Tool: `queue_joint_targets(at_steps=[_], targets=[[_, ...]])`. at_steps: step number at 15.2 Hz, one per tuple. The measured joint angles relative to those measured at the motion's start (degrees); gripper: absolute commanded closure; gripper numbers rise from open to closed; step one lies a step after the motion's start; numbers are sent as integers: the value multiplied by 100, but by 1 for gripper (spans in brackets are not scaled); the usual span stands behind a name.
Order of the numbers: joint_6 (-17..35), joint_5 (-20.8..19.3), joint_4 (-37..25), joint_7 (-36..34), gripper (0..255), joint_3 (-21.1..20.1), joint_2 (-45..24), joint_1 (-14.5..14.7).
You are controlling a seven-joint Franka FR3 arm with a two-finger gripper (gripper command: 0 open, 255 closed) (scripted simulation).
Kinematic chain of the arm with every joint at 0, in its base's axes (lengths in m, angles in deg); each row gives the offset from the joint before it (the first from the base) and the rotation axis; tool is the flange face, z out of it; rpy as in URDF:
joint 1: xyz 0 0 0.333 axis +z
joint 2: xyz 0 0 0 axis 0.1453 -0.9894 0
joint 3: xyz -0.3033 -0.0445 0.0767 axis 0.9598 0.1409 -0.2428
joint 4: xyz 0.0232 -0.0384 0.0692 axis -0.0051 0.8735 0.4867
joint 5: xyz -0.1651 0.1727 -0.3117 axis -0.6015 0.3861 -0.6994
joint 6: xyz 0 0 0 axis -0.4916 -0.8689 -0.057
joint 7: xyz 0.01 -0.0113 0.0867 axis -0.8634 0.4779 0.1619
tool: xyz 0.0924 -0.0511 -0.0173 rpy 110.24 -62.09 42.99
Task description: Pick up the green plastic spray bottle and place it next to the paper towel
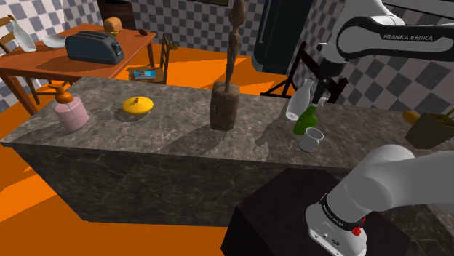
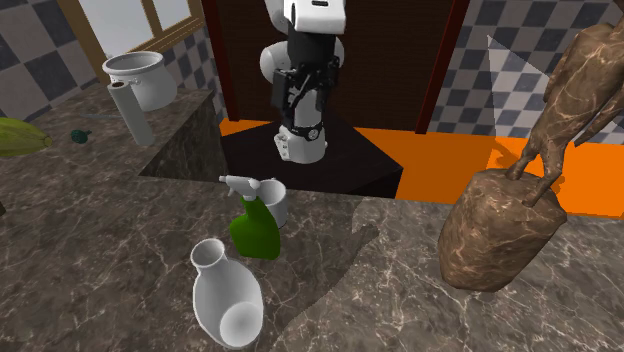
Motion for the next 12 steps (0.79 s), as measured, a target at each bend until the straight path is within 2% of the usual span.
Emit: queue_joint_targets(at_steps=[6,10,12], targets=[[655,-332,-398,1683,0,1038,-863,191],[1103,-276,-849,2896,0,1764,-1643,442],[1216,-236,-921,3145,0,1897,-1814,505]])
